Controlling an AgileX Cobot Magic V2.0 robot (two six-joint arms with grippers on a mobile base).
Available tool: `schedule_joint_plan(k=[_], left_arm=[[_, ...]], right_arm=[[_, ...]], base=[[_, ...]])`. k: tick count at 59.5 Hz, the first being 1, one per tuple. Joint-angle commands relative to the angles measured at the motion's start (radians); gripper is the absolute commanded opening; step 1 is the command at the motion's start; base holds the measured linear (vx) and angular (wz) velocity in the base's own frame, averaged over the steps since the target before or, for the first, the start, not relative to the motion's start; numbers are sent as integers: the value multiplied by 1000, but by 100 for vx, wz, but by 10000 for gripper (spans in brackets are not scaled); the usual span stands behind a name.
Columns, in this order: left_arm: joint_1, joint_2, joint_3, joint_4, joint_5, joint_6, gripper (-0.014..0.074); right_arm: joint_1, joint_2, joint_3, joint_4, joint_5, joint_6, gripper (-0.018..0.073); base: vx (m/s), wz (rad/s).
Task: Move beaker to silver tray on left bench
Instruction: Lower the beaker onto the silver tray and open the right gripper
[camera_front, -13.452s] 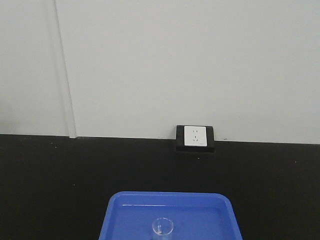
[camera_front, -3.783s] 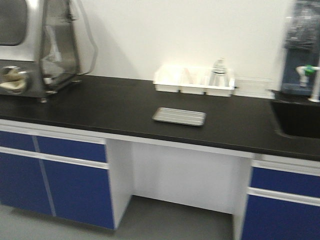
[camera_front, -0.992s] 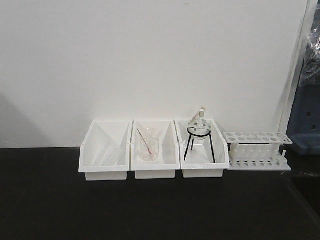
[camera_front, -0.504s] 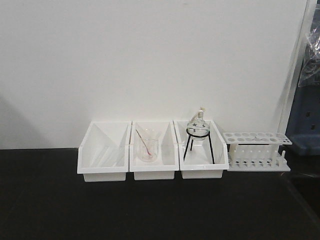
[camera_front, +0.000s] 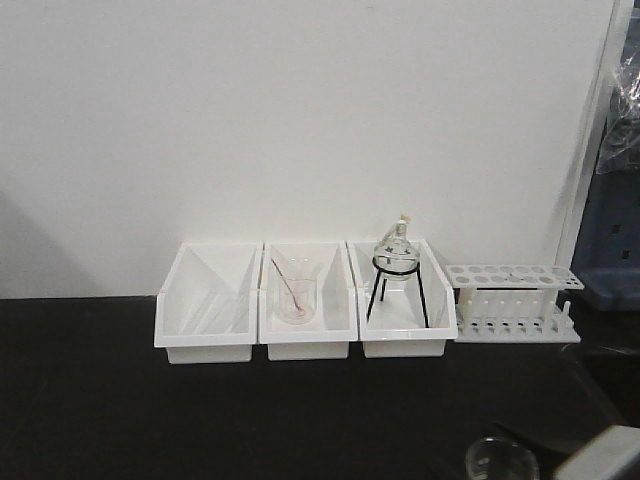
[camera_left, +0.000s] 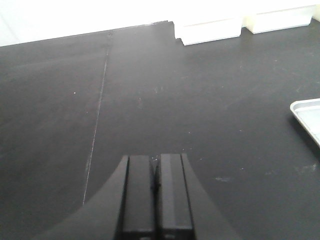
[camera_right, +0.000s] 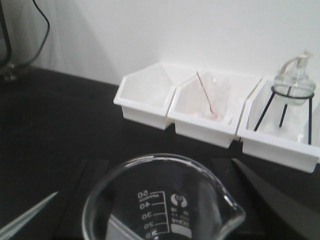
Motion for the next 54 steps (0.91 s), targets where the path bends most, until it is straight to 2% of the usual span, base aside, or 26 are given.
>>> schedule_joint_plan(k=[1, 12, 17, 28, 35, 41, 47, 54], left_arm=[[-8, -7, 20, -3, -75, -2, 1], [-8, -7, 20, -3, -75, -2, 1], [-8, -7, 20, -3, -75, -2, 1], [-8, -7, 20, -3, -75, -2, 1], [-8, -7, 20, -3, -75, -2, 1], [-8, -7, 20, -3, -75, -2, 1], [-8, -7, 20, -3, -75, -2, 1], [-8, -7, 20, -3, -75, -2, 1]], right_arm=[[1, 182, -72, -28, -182, -35, -11], [1, 524, -158, -290, -440, 6, -11], [1, 637, -192, -347, -500, 48, -11], [1, 790, -235, -339, -519, 48, -11], [1, 850, -236, -278, -537, 34, -3], [1, 869, -235, -263, -540, 34, 20], [1, 872, -235, -273, -578, 34, 80], [1, 872, -235, -286, -591, 35, 200]], base=[[0, 0], [0, 0], [0, 0], [0, 0], [0, 0], [0, 0], [0, 0], [0, 0]])
